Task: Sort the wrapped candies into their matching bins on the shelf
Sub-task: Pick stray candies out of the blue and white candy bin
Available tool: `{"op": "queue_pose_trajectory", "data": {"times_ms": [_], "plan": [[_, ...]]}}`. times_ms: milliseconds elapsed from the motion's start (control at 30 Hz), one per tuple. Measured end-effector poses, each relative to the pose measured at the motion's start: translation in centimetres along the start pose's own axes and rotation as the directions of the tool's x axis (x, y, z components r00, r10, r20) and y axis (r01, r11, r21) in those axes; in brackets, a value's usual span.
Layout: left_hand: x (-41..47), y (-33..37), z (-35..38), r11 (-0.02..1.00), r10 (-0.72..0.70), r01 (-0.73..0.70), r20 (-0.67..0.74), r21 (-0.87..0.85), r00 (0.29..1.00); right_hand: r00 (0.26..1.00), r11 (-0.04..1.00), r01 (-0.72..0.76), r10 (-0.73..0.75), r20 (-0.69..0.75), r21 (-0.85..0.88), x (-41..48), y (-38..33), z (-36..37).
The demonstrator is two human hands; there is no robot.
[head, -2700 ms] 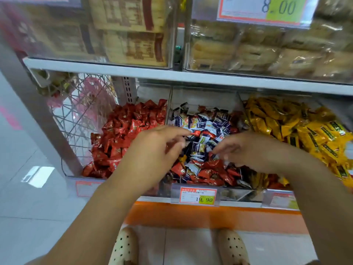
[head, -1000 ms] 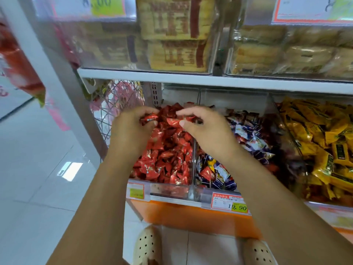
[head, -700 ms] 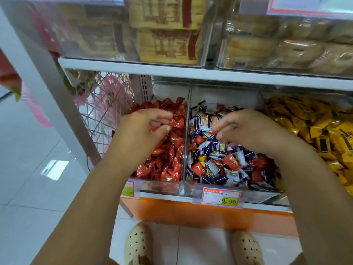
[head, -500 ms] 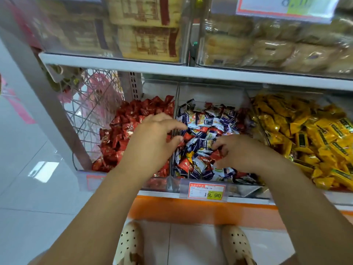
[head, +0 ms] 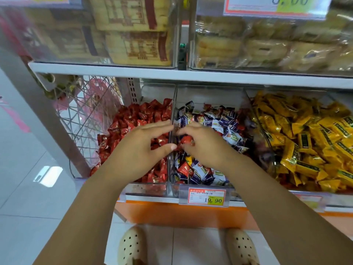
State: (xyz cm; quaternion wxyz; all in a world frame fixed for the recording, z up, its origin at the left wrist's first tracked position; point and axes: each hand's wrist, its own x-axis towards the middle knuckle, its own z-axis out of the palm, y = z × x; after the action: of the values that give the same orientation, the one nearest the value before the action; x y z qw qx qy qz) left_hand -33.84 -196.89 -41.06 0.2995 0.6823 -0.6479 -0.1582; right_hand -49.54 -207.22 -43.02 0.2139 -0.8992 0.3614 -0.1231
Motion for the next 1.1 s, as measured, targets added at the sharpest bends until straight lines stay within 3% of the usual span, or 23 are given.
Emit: {"op": "queue_pose_trajectory", "data": {"times_ms": [167, 433, 700, 833, 967, 1033, 1100], "plan": [[0.3, -0.5, -0.2, 0.999, -0.020, 0.020, 0.008, -0.043, 1.000, 0.999, 0.991, -0.043, 0.040, -0.028, -0.123, 1.0, 0.2, 1.5], [-0.4, -1.2, -0.9, 0.997, -0.063, 0.063, -0.007, -0.035, 0.998, 0.982, 0.966, -0.145, 0.167, -0.090, 0.212, 0.6, 0.6, -2.0], [-1.2, -2.2, -1.8, 0.994, -0.106, 0.106, 0.006, -0.001, 0.994, 0.973, 0.961, -0.200, 0.217, -0.076, 0.189, 0.2, -0.3, -3.0], [-1.3, -2.8, -2.3, 0.989, -0.146, 0.145, -0.034, -0.022, 0.989, 0.955, 0.922, -0.140, 0.223, -0.198, 0.362, -0.2, -1.9, -5.2], [-1.6, -3.6, -2.7, 0.984, -0.180, 0.179, -0.051, -0.026, 0.982, 0.877, 0.880, 0.014, 0.218, -0.429, 0.475, 1.3, -4.4, -4.2], [-1.8, -3.6, -2.9, 0.981, -0.192, 0.191, -0.048, -0.031, 0.980, 0.902, 0.861, 0.065, 0.166, -0.399, 0.504, 2.3, -5.4, -2.8], [-1.8, -3.5, -3.1, 0.977, -0.207, 0.203, -0.049, -0.065, 0.977, 0.960, 0.862, 0.025, 0.121, -0.254, 0.507, 2.8, -5.6, -2.0]]}}
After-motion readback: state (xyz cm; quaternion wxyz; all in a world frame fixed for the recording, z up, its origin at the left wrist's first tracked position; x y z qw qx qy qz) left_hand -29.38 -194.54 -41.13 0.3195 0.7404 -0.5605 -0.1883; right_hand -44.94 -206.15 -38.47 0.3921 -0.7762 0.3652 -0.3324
